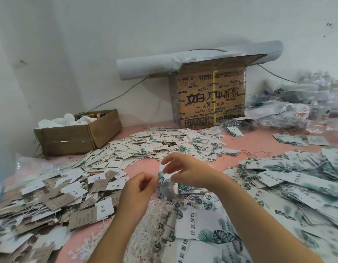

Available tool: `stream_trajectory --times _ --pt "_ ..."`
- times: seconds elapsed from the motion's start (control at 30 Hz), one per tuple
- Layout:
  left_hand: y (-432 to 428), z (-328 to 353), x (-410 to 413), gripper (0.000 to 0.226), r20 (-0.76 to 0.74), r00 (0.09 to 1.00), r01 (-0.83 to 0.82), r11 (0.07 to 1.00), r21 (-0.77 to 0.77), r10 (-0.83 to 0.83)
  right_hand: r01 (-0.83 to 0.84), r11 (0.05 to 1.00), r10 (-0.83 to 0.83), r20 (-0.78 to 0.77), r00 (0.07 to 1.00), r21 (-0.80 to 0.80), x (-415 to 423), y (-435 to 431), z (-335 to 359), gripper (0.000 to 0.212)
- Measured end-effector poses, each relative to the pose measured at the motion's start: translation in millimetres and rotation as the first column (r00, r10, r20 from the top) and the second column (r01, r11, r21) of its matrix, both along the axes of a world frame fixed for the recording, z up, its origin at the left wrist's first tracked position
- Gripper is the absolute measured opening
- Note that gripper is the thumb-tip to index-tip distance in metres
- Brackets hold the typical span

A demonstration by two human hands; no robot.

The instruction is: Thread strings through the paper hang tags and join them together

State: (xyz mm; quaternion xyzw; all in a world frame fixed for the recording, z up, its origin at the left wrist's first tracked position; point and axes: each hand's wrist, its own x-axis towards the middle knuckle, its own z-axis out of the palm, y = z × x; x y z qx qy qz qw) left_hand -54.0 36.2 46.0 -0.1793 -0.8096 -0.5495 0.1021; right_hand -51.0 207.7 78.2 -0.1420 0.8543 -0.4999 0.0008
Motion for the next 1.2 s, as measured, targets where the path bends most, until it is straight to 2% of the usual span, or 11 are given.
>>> stream_trajectory --times 0.13,0.27,0.37,0.47,0.57,0.63,0.77,0.87,1.07,1.2 --pt "0 0 0 0.015 -0.011 1.000 0.010 1.000 0.022 -0.010 -0.077 0.992 0.076 0.010 0.997 0.099 0 -13 -8 0.039" --pt "-1 -2 0 0.016 -0.018 1.000 -0.010 1.000 -0.010 0.010 0.085 0.970 -0.051 -0.150 0.987 0.230 -4 -14 -11 0.031" --pt "-4 -8 -4 0.017 -0.011 0.998 -0.069 0.995 -0.078 0.068 0.240 0.880 -0.125 -0.287 0.950 0.411 -7 -11 -13 0.040" --pt "-9 -13 -8 0.017 0.011 0.991 -0.134 0.982 -0.136 0.137 0.309 0.738 -0.135 -0.317 0.939 0.600 -7 -9 -22 0.048" --pt "-13 -18 -11 0.012 0.032 0.986 -0.154 0.964 -0.217 0.165 0.340 0.612 -0.114 -0.345 0.932 0.714 -11 -12 -35 0.040" --pt "-13 -21 -12 0.007 0.043 0.986 -0.145 0.953 -0.267 0.162 0.342 0.594 -0.110 -0.348 0.931 0.728 -13 -15 -40 0.030" --pt "-4 -26 -8 0.041 0.028 0.990 -0.114 0.916 -0.384 0.135 0.364 0.613 -0.146 -0.353 0.924 0.701 -18 -12 -41 0.023" --pt "1 -31 -4 0.054 0.070 0.991 -0.069 0.898 -0.435 0.110 0.379 0.638 -0.145 -0.379 0.914 0.671 -20 -8 -40 0.028" --pt "-1 -33 -2 0.055 0.016 0.996 -0.068 0.865 -0.497 0.088 0.398 0.620 -0.100 -0.434 0.895 0.676 -20 -6 -38 0.026" --pt "-1 -33 -4 0.054 0.005 0.998 -0.046 0.873 -0.486 0.056 0.477 0.600 -0.067 -0.555 0.829 0.642 -20 -10 -35 0.020"
